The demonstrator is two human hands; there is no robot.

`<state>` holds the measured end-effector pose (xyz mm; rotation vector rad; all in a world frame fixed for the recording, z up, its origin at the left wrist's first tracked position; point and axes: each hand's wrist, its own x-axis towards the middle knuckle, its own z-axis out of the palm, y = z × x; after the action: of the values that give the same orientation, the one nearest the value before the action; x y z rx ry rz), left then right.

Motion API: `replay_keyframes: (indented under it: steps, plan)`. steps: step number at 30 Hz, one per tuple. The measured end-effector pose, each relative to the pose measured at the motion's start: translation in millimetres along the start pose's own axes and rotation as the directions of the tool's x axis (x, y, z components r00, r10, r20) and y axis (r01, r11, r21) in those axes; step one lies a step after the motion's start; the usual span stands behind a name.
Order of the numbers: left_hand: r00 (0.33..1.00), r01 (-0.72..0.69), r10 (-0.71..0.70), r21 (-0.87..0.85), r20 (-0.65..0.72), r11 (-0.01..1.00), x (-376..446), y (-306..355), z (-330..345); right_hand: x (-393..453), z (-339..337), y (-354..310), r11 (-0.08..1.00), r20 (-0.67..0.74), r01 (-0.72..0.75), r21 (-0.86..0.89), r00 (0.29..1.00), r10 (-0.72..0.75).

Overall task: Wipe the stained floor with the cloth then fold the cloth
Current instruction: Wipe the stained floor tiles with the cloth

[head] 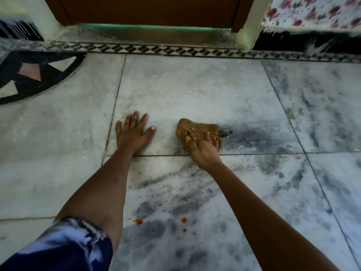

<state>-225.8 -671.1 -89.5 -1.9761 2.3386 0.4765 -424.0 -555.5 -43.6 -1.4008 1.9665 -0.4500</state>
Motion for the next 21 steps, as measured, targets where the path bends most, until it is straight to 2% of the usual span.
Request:
replay_keyframes:
  steps: [2,4,5,7,10,13,17,19,21]
  plan:
    - [0.996,0.02,-0.007,-0.159,0.084,0.987,-1.1,-0.4,-14.6,-19.3,-6.8,-0.7,0.946,0.008,-0.055,0.318,0.998,0.056]
    - [0.999,0.017,0.001,-0.36,0.051,0.933,-14.1,2.6,-28.9,-41.4,-16.7,-4.1,0.765,0.025,-0.003,0.644,1.0,-0.017]
    - [1.0,-0.007,0.01,-0.467,0.004,0.884,-24.5,5.0,-31.7,-50.6,-21.4,-5.1,0.629,0.048,-0.015,0.777,0.998,-0.035]
    - [0.994,-0.094,0.038,-0.671,-0.098,0.736,-59.6,13.3,-39.0,-76.5,-36.3,-13.0,0.394,0.1,-0.091,0.915,0.995,-0.003]
    - [0.991,-0.092,-0.035,-0.839,-0.131,0.536,-111.1,20.4,-52.5,-104.7,-47.0,-16.2,0.203,0.14,-0.149,0.968,0.989,0.057]
    - [0.972,-0.027,-0.19,-0.87,-0.138,0.491,-151.6,13.4,-69.8,-129.8,-50.4,-21.6,0.137,0.134,-0.143,0.98,0.988,0.072]
    - [0.917,0.028,-0.369,-0.895,-0.155,0.445,-199.9,-10.3,-92.9,-157.1,-49.7,-31.0,0.099,0.157,-0.157,0.983,0.988,0.005]
    - [0.91,0.076,-0.385,-0.848,-0.155,0.524,-228.6,-21.5,-102.8,-168.7,-45.2,-38.1,0.102,0.179,-0.177,0.979,0.984,-0.009]
    - [0.92,0.118,-0.352,-0.735,-0.172,0.668,-257.0,-32.5,-105.7,-173.7,-37.9,-44.0,0.131,0.2,-0.198,0.971,0.98,-0.004]
